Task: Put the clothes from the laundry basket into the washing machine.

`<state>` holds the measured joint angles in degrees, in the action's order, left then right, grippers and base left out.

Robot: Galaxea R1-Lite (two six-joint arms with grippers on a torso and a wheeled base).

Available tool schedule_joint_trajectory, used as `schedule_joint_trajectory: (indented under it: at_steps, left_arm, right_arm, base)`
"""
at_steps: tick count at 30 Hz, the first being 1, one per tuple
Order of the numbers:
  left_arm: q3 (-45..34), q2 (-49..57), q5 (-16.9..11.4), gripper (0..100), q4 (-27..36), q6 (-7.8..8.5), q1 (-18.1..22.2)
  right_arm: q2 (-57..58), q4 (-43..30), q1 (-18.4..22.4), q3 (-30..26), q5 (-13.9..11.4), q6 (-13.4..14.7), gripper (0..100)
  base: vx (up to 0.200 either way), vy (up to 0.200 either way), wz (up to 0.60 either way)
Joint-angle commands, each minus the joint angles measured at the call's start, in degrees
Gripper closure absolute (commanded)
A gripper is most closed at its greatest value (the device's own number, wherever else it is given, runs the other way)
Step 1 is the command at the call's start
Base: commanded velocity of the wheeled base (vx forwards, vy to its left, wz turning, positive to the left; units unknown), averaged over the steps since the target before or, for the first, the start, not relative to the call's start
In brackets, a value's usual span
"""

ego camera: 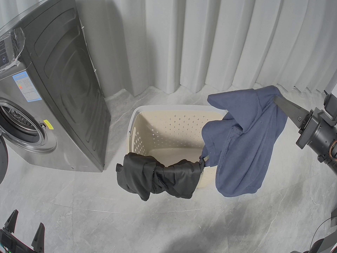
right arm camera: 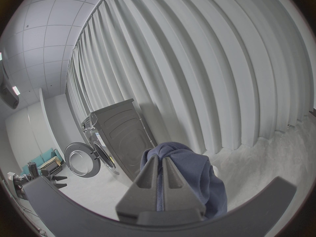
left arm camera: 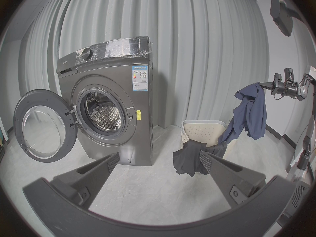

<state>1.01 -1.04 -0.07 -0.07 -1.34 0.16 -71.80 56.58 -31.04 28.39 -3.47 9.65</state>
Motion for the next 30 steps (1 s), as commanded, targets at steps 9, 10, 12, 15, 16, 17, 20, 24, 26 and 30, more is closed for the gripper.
schedule_joint_trajectory:
  at_steps: [9, 10, 12, 15, 16, 17, 20, 24, 26, 30]
  left_arm:
    - [-1.01, 0.77, -0.01, 0, -0.1, -0.07, 0.02]
    - [-1.01, 0.77, -0.01, 0, -0.01, -0.07, 0.02]
    - [-1.01, 0.77, -0.01, 0, -0.01, -0.07, 0.11]
    - [-1.01, 0.77, -0.01, 0, -0.01, -0.07, 0.11]
    - [-1.01, 0.77, -0.01, 0, -0.01, -0.07, 0.02]
    - [-1.01, 0.77, -0.01, 0, -0.01, -0.07, 0.11]
    - [-1.01, 0.77, -0.01, 0, -0.01, -0.07, 0.11]
    - [-1.01, 0.77, -0.01, 0, -0.01, -0.07, 0.02]
    - [-1.01, 0.77, -0.01, 0, -0.01, -0.07, 0.02]
    - [-1.01, 0.77, -0.01, 0, -0.01, -0.07, 0.02]
  right_arm:
    - [-0.27, 0.29, -0.52, -0.09, -0.13, 0.1, 100]
    - [-0.27, 0.29, -0.6, -0.09, -0.13, 0.1, 100]
    - [-0.27, 0.29, -0.6, -0.09, -0.13, 0.1, 100]
    - [-0.27, 0.29, -0.6, -0.09, -0.13, 0.1, 100]
    - [-0.27, 0.29, -0.6, -0.18, -0.13, 0.1, 100]
    - [-0.27, 0.29, -0.6, -0.18, -0.13, 0.1, 100]
    - [-0.36, 0.29, -0.6, -0.09, -0.13, 0.1, 100]
    - [-0.27, 0.29, -0.6, 0.0, -0.13, 0.1, 100]
    - [-0.27, 0.29, -0.6, 0.0, -0.13, 0.1, 100]
    - [-0.27, 0.29, -0.6, 0.08, -0.22, 0.1, 100]
  base:
    - [-0.044, 0.022, 0.0]
    - [0.0, 0.2, 0.0]
    - [0.0, 0.2, 0.0]
    - [0.0, 0.2, 0.0]
    - [0.0, 0.2, 0.0]
    - [0.0, 0.2, 0.0]
    - [0.0, 0.2, 0.0]
    - [0.0, 0.2, 0.0]
    - [0.0, 0.2, 0.0]
    - [0.0, 0.2, 0.0]
